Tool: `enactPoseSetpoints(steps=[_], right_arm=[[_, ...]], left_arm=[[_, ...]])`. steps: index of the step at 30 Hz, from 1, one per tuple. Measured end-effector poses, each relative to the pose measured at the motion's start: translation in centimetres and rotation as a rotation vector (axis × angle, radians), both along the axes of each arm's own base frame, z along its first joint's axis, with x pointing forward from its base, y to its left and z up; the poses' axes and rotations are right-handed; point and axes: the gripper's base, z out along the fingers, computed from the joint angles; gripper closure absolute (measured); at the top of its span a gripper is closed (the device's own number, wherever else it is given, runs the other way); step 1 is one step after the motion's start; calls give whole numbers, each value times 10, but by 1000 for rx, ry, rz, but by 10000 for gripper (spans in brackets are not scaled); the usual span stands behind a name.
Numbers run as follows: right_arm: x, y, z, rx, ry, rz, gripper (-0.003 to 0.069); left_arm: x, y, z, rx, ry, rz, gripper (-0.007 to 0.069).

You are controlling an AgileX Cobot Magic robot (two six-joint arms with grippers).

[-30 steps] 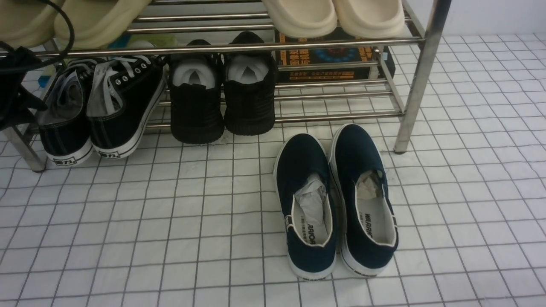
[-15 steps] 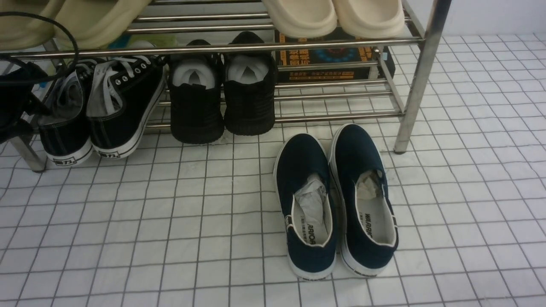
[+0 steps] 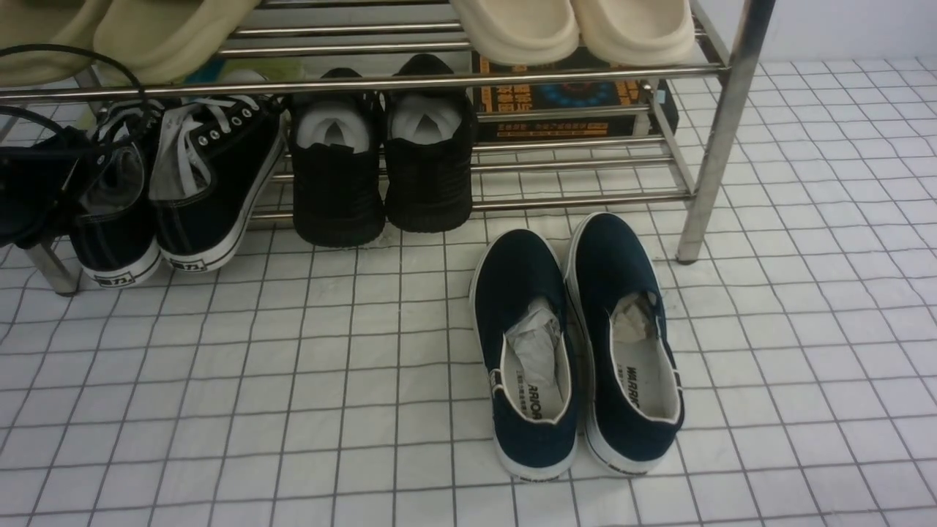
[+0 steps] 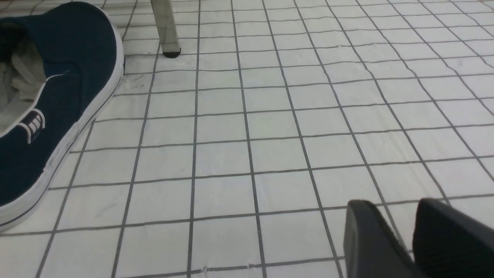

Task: Take the shoes off the shelf with your hand from the white checkered tablecloth.
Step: 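Set the held shoe down on the floor in front of the rack with the left gripper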

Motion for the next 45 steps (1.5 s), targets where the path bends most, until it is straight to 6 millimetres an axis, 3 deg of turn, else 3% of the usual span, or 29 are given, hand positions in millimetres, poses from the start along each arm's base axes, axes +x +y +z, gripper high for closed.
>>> enactPoseSetpoints(steps=[3,9,12,18,24,29,32,41,45], right_arm=[[0,0,0,0,0,0,456],[0,0,0,0,0,0,456],[0,0,0,0,0,0,456],[0,0,0,0,0,0,456],[0,0,0,0,0,0,456],[0,0,0,0,0,0,456],[0,0,0,0,0,0,456],[0,0,0,0,0,0,456],[0,0,0,0,0,0,456]], left_arm=[[-8,0,7,17,26,-33,586],[-48,11,40,32,118,-73,588],[-77,20,60,48,169,-75,588],[-107,22,70,76,230,-77,588],[-130,12,47,61,255,-61,588],[-148,5,-1,49,326,-49,588],[-152,5,-15,62,318,-32,588],[-154,9,-29,115,339,-38,571],[-153,12,-25,144,358,-57,508]])
